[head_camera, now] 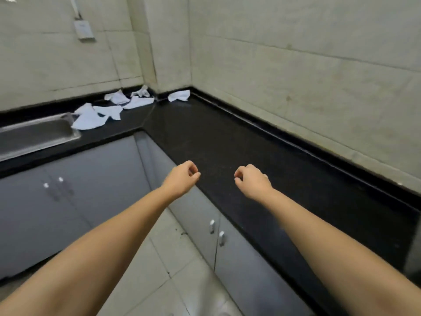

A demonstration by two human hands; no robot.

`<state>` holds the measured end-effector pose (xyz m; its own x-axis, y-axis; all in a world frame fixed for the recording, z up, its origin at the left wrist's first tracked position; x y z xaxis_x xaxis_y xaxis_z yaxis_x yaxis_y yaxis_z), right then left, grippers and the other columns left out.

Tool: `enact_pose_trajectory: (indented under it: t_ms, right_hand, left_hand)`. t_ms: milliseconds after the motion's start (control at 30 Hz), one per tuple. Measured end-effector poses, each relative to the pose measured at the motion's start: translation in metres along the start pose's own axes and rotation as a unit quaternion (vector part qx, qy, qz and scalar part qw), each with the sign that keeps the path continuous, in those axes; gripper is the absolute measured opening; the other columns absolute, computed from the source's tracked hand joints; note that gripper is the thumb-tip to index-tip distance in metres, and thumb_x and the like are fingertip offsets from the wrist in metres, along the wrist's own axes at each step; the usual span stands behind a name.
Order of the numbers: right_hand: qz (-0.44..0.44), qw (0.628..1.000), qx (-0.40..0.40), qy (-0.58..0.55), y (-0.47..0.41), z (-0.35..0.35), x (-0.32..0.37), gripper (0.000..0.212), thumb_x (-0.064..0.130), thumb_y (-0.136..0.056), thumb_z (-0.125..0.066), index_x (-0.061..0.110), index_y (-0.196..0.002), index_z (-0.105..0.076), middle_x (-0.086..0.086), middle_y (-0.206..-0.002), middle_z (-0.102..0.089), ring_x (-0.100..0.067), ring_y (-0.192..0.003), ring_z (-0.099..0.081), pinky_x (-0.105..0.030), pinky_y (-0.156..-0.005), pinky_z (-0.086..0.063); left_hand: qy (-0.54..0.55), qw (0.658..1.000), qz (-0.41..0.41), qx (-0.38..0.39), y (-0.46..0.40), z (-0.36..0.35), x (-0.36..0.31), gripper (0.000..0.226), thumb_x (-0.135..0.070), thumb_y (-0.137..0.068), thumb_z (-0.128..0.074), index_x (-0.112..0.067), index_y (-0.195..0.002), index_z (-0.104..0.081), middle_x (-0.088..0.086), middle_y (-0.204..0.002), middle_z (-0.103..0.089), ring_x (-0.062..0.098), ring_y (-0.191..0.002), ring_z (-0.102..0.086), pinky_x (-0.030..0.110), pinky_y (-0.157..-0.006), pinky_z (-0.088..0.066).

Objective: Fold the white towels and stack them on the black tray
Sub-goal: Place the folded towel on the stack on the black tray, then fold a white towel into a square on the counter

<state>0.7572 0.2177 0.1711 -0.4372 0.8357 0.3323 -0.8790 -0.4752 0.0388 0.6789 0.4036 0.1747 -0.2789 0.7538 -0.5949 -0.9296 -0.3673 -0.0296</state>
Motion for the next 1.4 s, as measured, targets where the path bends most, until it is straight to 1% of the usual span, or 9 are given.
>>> enact_pose_trajectory:
  t_ms: [133,233,400,633,867,1067,1233,1333,1400]
  right_hand:
    - [0.03,0.998,0.057,0.016,-0.059,-0.053,0.051,0.024,0.028,-0.094,-0.046,0.02,-0.113,-0.059,-0.005,-0.12,-0.053,-0.027,-0.107,-0.056,-0.039,-0.092,-0.043]
    - [0.04,0.996,0.081,0.019,-0.119,-0.078,0.077,0.024,0.028,-0.095,-0.045,0.02,-0.113,-0.058,-0.005,-0.12,-0.052,-0.026,-0.107,-0.056,-0.04,-0.093,-0.044]
    - [0.039,0.995,0.094,0.008,-0.241,-0.098,0.109,0.024,0.028,-0.095,-0.046,0.02,-0.115,-0.057,-0.005,-0.121,-0.052,-0.025,-0.109,-0.055,-0.039,-0.093,-0.044]
    - [0.031,0.993,0.113,0.014,-0.386,-0.093,0.137,0.024,0.027,-0.095,-0.045,0.019,-0.114,-0.057,-0.006,-0.12,-0.051,-0.027,-0.109,-0.054,-0.041,-0.095,-0.044]
    - [-0.013,0.994,0.111,-0.004,-0.522,-0.107,0.142,0.023,0.026,-0.095,-0.046,0.019,-0.114,-0.058,-0.005,-0.118,-0.051,-0.026,-0.103,-0.057,-0.041,-0.091,-0.047]
    - [-0.071,0.993,0.095,-0.014,-0.683,-0.123,0.146,0.021,0.024,-0.095,-0.047,0.019,-0.112,-0.057,-0.005,-0.116,-0.051,-0.025,-0.103,-0.057,-0.038,-0.091,-0.047]
    - [-0.113,0.988,0.102,-0.023,-0.82,-0.134,0.157,0.021,0.022,-0.092,-0.048,0.017,-0.11,-0.059,-0.009,-0.117,-0.051,-0.028,-0.103,-0.057,-0.039,-0.092,-0.048]
    - [-0.122,0.99,0.073,-0.023,-0.892,-0.136,0.162,0.026,0.022,-0.093,-0.049,0.015,-0.116,-0.056,-0.012,-0.121,-0.047,-0.031,-0.107,-0.054,-0.041,-0.092,-0.048]
    - [-0.12,0.992,0.04,-0.011,-0.933,-0.135,0.163,0.037,0.02,-0.093,-0.048,0.014,-0.129,-0.048,-0.013,-0.128,-0.042,-0.033,-0.116,-0.047,-0.042,-0.092,-0.047]
  left_hand:
    - [0.007,0.998,0.056,0.001,-0.032,0.02,0.079,0.012,-0.025,-0.091,-0.054,-0.014,-0.095,-0.059,0.001,-0.082,-0.059,0.023,-0.085,-0.06,0.029,-0.072,-0.044]
    - [-0.005,0.997,0.071,0.008,-0.079,0.03,0.118,0.015,-0.025,-0.091,-0.055,-0.013,-0.098,-0.06,0.001,-0.084,-0.06,0.024,-0.089,-0.061,0.032,-0.077,-0.047]
    - [-0.011,0.995,0.084,0.044,-0.187,0.045,0.164,0.013,-0.023,-0.091,-0.054,-0.013,-0.097,-0.059,0.009,-0.093,-0.066,0.024,-0.09,-0.062,0.037,-0.082,-0.05]
    - [-0.027,0.995,0.079,0.052,-0.336,0.072,0.203,0.015,-0.023,-0.091,-0.055,-0.012,-0.099,-0.061,0.003,-0.085,-0.061,0.021,-0.085,-0.059,0.028,-0.075,-0.042]
    - [-0.023,0.991,0.068,0.111,-0.485,0.06,0.252,0.007,-0.025,-0.09,-0.056,-0.019,-0.092,-0.056,0.0,-0.081,-0.059,0.018,-0.078,-0.056,0.029,-0.073,-0.044]
    - [-0.008,0.989,0.052,0.139,-0.67,0.059,0.3,0.008,-0.025,-0.09,-0.055,-0.017,-0.091,-0.058,0.002,-0.083,-0.062,0.022,-0.08,-0.061,0.034,-0.076,-0.05]
    - [0.009,0.99,0.055,0.129,-0.812,0.061,0.325,0.015,-0.023,-0.091,-0.052,-0.012,-0.1,-0.058,0.01,-0.1,-0.065,0.026,-0.094,-0.06,0.036,-0.083,-0.048]
    - [0.037,0.99,0.079,0.112,-0.879,0.052,0.339,0.032,-0.025,-0.093,-0.051,-0.007,-0.119,-0.049,0.017,-0.109,-0.063,0.033,-0.101,-0.059,0.041,-0.085,-0.048]
    - [0.046,0.988,0.091,0.112,-0.909,0.041,0.344,0.048,-0.027,-0.093,-0.052,-0.004,-0.133,-0.038,0.022,-0.126,-0.054,0.037,-0.114,-0.054,0.044,-0.09,-0.046]
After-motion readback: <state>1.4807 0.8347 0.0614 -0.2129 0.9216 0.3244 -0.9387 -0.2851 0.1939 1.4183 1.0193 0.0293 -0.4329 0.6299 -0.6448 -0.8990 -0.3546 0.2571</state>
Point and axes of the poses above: each hand's wrist, its own y-axis away from the middle knuckle, its own z-axis out of the back of the hand, x = y × z, the point moved 7 cm from there along -y, towards the middle knuckle
